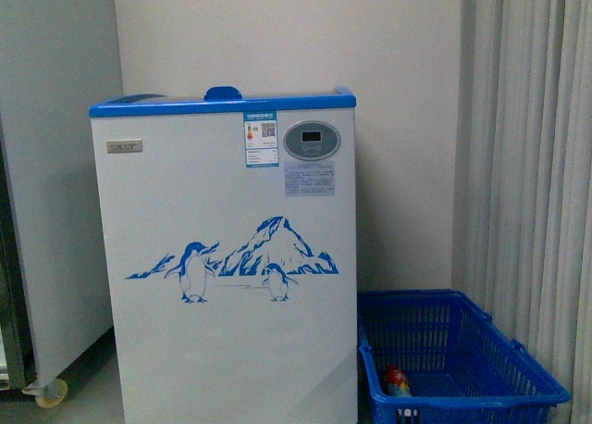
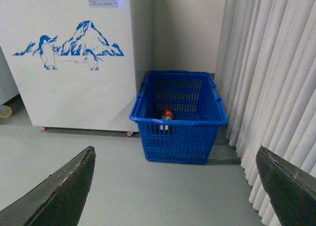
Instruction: Put drink in fridge
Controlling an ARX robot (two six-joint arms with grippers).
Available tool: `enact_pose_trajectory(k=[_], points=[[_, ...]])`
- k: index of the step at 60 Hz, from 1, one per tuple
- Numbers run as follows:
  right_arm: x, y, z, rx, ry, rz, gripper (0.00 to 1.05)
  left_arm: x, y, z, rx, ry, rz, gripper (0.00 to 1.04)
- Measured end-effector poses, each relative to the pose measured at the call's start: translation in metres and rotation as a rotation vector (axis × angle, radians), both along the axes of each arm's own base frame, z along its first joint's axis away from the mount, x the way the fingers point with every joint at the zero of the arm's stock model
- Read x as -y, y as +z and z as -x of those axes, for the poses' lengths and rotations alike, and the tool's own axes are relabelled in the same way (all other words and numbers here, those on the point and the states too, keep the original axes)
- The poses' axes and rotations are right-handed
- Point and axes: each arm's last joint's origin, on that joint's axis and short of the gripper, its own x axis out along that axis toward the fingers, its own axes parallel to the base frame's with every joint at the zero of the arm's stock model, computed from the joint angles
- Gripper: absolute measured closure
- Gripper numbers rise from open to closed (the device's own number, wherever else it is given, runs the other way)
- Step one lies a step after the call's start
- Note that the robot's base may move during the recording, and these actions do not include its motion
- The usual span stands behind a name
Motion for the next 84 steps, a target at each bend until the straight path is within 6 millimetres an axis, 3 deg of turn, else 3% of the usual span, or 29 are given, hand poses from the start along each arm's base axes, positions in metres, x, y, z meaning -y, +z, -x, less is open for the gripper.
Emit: enact_pose_trajectory(k=[84], points=[[0.0, 0.0, 0.0, 0.0, 0.0, 0.0, 0.07, 0.0, 0.0, 0.0, 0.0, 0.0, 0.0, 0.08]])
